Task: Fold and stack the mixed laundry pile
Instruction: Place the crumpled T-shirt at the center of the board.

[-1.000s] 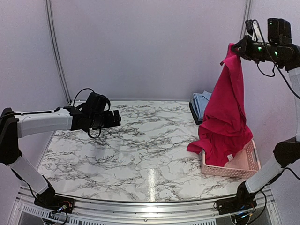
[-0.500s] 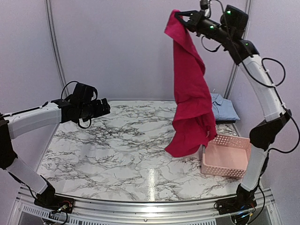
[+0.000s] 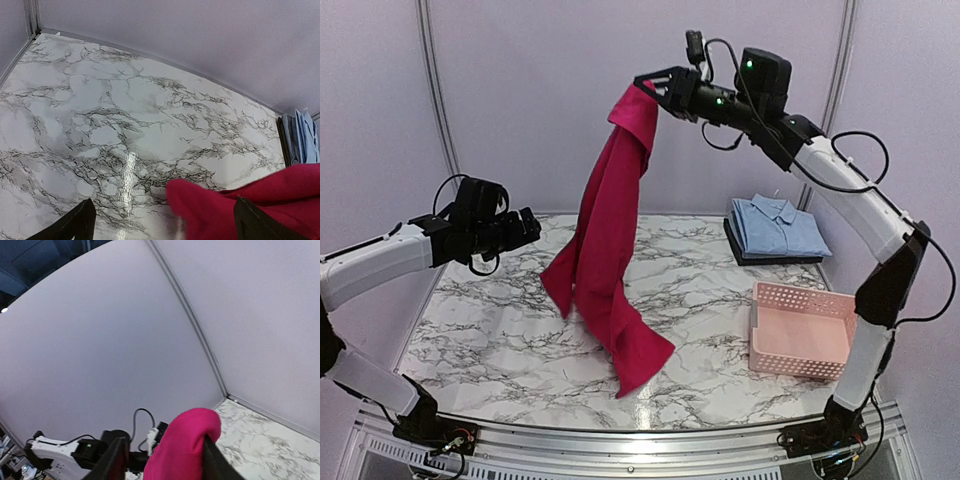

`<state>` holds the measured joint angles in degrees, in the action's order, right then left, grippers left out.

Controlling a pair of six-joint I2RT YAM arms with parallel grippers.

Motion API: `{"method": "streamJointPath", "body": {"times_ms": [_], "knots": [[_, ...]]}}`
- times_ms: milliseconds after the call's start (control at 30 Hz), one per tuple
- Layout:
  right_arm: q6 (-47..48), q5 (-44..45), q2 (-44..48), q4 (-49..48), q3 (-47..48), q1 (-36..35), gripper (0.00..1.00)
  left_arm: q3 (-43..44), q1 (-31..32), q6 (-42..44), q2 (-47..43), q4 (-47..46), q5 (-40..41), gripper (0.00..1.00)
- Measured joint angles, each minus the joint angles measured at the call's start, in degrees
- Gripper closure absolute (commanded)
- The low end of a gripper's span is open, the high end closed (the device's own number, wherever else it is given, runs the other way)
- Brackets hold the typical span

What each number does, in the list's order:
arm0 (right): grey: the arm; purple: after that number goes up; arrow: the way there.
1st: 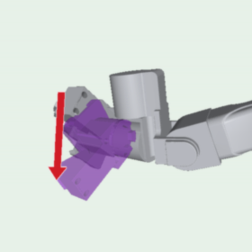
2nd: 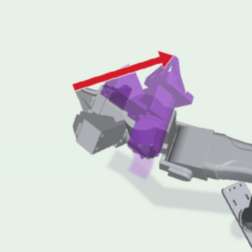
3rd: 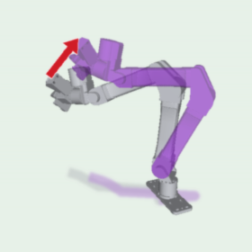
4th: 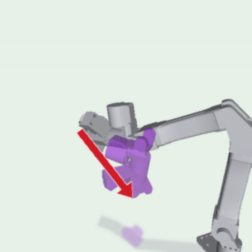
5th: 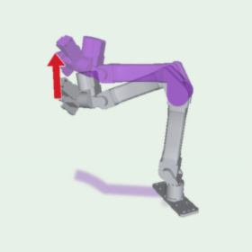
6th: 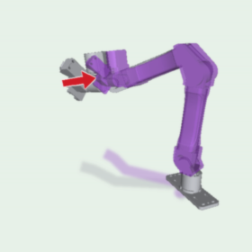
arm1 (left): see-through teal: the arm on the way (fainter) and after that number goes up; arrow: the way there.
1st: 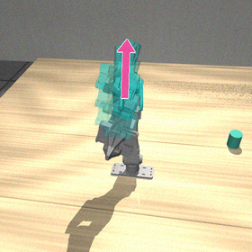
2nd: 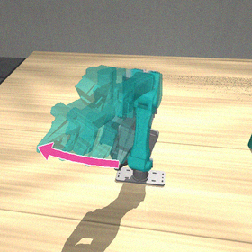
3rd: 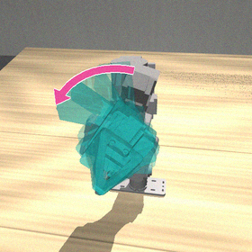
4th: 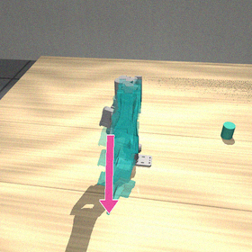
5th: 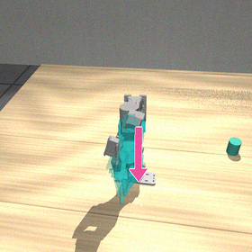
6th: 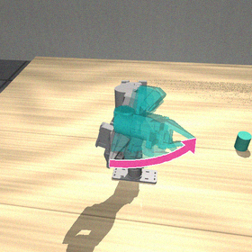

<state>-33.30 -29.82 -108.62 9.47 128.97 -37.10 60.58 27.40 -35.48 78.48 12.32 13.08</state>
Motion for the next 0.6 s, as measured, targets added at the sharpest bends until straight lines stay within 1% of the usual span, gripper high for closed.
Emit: {"method": "streamJointPath", "body": {"times_ms": [33, 100, 133, 200, 233, 300, 333, 400, 467, 500, 533, 567, 600], "knots": [[0.92, 0.35, 2.19, -0.44, -5.16, 1.25, 0.18, -0.33, -0.02, 0.39, -0.22, 0.00, -0.76, 0.01], [2.62, 1.29, 8.94, 0.44, -19.61, 4.74, 0.04, -1.38, -0.02, 1.46, -1.05, 0.02, -2.19, 0.01], [3.58, 2.27, 12.41, 1.03, -26.77, 7.04, 0.02, -2.16, 0.02, 2.14, -1.68, 0.07, -2.91, 0.01], [6.62, 5.49, 18.88, 3.43, -38.97, 12.02, 0.02, -3.93, 0.31, 3.45, -3.21, 0.20, -4.48, 0.01], [8.02, 6.93, 21.14, 5.01, -42.42, 13.86, 0.01, -4.68, 0.57, 3.93, -3.85, 0.37, -5.11, 0.01], [11.74, 9.88, 25.27, 8.72, -47.56, 17.18, 0.02, -6.49, 1.57, 5.11, -5.16, 1.20, -5.88, 0.01], [13.60, 10.40, 26.84, 9.70, -48.92, 17.55, 0.01, -7.34, 2.38, 5.62, -5.51, 1.64, -6.08, 0.01], [15.76, 9.38, 29.62, 9.44, -51.49, 17.00, 0.02, -9.07, 4.33, 6.47, -5.77, 2.60, -6.58, 0.01], [16.41, 6.34, 31.89, 7.17, -54.88, 16.70, 0.02, -10.47, 5.73, 6.97, -5.75, 3.96, -7.13, 0.01], [16.41, 3.87, 32.52, 5.68, -56.74, 16.68, 0.06, -11.04, 6.25, 7.13, -5.75, 4.85, -7.41, 0.01], [16.37, 2.23, 32.48, 4.52, -57.88, 16.68, 0.14, -11.50, 6.58, 7.13, -5.75, 5.64, -7.65, 0.01], [16.31, 0.04, 31.63, 3.58, -58.66, 16.55, 0.19, -11.98, 6.91, 7.02, -5.73, 6.23, -7.80, 0.01], [16.37, -2.01, 29.73, 3.10, -58.60, 16.31, 0.22, -12.41, 7.30, 6.73, -5.66, 6.58, -8.04, 0.01]]}}
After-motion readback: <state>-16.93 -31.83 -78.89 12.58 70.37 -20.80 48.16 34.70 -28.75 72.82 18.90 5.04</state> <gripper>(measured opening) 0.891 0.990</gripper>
